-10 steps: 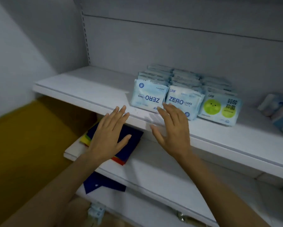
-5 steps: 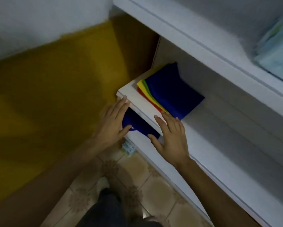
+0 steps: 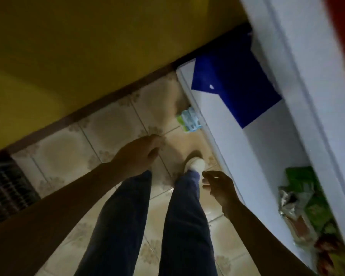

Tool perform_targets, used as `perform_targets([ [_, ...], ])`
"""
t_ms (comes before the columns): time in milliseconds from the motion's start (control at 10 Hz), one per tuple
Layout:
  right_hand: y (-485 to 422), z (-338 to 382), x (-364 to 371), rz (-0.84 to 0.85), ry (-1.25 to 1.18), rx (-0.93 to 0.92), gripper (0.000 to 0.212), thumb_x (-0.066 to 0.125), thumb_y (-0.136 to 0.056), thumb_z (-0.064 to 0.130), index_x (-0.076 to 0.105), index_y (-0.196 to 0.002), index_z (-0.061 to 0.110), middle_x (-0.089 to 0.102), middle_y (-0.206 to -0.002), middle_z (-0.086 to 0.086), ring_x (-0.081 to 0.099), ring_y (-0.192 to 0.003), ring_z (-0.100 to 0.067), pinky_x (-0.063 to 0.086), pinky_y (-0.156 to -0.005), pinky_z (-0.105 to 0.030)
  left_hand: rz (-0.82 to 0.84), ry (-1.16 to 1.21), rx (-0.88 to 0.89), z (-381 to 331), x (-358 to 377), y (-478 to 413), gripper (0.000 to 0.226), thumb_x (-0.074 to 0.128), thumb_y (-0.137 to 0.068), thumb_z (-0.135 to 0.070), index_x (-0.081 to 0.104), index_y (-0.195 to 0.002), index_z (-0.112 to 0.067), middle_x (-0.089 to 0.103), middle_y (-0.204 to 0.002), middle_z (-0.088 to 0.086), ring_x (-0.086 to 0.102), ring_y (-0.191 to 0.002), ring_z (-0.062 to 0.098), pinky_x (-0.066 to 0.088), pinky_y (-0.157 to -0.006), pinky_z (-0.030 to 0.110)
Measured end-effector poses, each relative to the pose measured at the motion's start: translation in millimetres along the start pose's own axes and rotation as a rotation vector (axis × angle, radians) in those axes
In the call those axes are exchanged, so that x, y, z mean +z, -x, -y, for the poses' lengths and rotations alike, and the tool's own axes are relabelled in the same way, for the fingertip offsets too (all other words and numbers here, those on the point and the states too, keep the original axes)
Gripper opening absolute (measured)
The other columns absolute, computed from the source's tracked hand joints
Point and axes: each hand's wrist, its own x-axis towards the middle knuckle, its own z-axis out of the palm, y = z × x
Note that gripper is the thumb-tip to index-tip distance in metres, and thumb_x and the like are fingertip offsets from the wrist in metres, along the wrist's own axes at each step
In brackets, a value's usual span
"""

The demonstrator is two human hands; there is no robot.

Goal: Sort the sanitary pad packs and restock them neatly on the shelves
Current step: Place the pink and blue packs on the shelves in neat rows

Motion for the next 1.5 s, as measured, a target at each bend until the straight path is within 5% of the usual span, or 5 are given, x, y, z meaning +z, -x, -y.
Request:
perform_targets([
  [200,-205.9,13.7,55.4,0.065,-0.166,0.203,0.016,0.060,-0.094,0.031,0.056,-0.088,0.016,0.063,-0.115,-0.016,0.063,-0.102,-0.029,0.054,-0.084,-0.038,0.077,0.192,-0.123,53.1,121.2,-129.7,0.052,0.049,-0.099,-0.026,0.031,-0.147,-0.017,0.040,-0.148,0.007,0.045,-0.130,0.025,0.039,-0.106,0.041],
  [400,-336.6,24.9,99.1,-0.003,-0.455,0.113,0.076,0.062,-0.080,0.063,0.039,-0.137,0.018,0.055,-0.127,-0.007,0.055,-0.111,-0.025,0.049,-0.080,-0.034,-0.085,-0.083,-0.066,65.5,180.4,-255.8,0.092,0.067,-0.087,-0.029,0.005,-0.153,-0.016,0.008,-0.160,0.007,0.010,-0.146,0.027,0.024,-0.113,0.043],
  [700,-358.7,20.7,110.7,-0.040,-0.676,-0.028,0.048,0.067,-0.086,0.043,0.053,-0.126,0.021,0.068,-0.114,-0.010,0.069,-0.097,-0.027,0.057,-0.063,-0.032,0.023,-0.089,-0.021,67.5,181.9,-319.0,0.087,0.078,-0.077,-0.036,0.029,-0.146,-0.017,0.042,-0.142,0.008,0.038,-0.130,0.027,0.034,-0.105,0.040],
  [1000,-183.9,42.4,88.2,-0.216,-0.141,-0.139,0.041,0.060,-0.087,0.054,0.056,-0.101,0.016,0.066,-0.085,0.002,0.066,-0.065,-0.008,0.050,-0.051,-0.021,0.147,0.326,-0.064,54.1,64.1,-161.0,0.048,0.087,-0.064,-0.036,0.053,-0.092,-0.017,0.060,-0.079,-0.015,0.058,-0.062,-0.011,0.044,-0.049,0.009],
  [1500,214.6,42.6,-72.5,-0.483,-0.521,-0.186,0.034,0.075,-0.067,0.053,0.064,-0.079,0.023,0.072,-0.091,-0.006,0.069,-0.083,-0.023,0.058,-0.078,-0.039,0.199,1.052,-0.171,-131.9,-93.4,123.8,0.045,0.080,-0.072,-0.037,0.070,-0.108,-0.012,0.072,-0.106,0.012,0.066,-0.105,0.032,0.053,-0.092,0.044],
])
